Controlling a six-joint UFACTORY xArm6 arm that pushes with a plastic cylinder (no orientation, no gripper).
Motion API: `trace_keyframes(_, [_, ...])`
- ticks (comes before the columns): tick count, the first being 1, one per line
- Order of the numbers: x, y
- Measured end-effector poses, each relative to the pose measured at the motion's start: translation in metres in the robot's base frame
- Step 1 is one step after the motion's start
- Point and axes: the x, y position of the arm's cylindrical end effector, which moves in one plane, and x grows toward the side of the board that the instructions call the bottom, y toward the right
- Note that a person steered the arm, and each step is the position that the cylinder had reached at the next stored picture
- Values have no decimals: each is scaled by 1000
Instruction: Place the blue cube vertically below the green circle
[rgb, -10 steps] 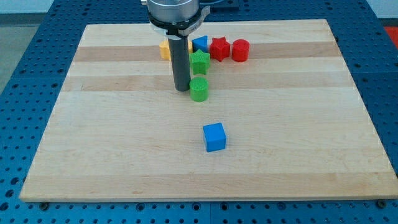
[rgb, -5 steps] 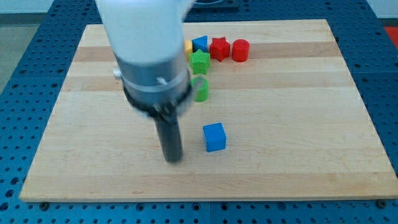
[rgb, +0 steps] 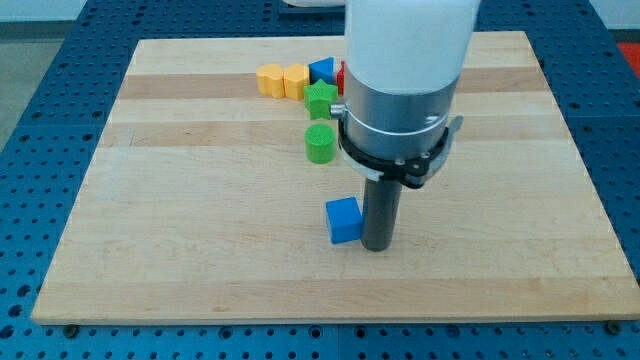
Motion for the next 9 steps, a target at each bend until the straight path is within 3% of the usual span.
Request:
trace_keyframes(4, [-51, 3])
trace_keyframes(5, [5, 33])
trace_keyframes(6, [17, 30])
trace_keyframes(9, [-10, -34])
